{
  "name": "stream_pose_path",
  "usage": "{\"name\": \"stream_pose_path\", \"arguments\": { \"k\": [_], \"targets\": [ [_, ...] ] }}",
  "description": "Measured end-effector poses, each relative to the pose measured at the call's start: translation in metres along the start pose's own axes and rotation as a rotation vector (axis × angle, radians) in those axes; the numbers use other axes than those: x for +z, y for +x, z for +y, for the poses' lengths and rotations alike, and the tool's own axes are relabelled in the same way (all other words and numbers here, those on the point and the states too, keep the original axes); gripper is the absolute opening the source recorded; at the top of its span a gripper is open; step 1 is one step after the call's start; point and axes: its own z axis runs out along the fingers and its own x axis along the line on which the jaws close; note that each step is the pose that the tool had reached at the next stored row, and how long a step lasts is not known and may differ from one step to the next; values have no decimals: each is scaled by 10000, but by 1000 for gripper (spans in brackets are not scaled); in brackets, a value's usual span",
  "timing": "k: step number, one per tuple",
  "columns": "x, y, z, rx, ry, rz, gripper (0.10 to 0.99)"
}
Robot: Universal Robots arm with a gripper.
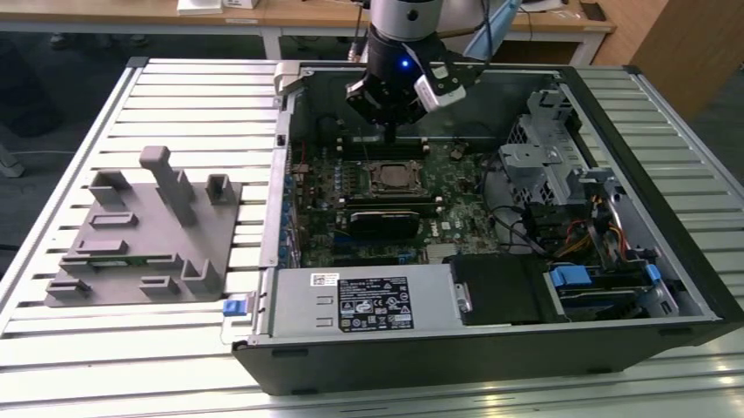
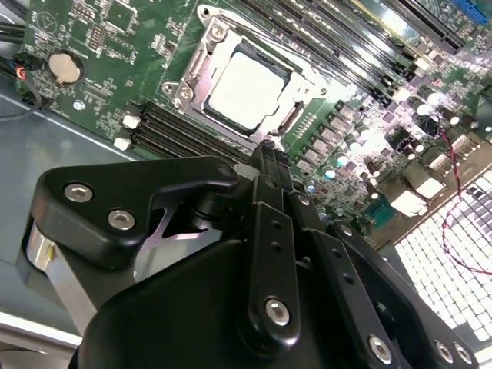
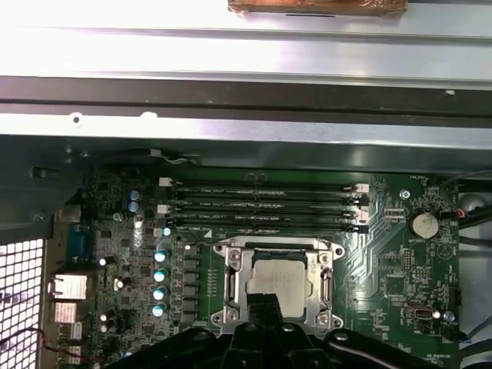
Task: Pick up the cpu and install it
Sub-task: 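Install the first cpu locking lever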
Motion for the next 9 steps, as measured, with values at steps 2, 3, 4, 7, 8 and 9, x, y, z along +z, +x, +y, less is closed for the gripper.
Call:
{"name": "stream_pose_path", "arguments": {
  "k": [2,3,4,7,8,9],
  "targets": [
    [1,33,0,1,0,1,106],
    [3,52,0,0,0,0,106],
    [4,82,1,0,1,1,106],
    [7,127,2,2,-1,-1,106],
    [8,132,2,3,0,0,106],
    [8,138,2,3,1,1,106]
  ]
}}
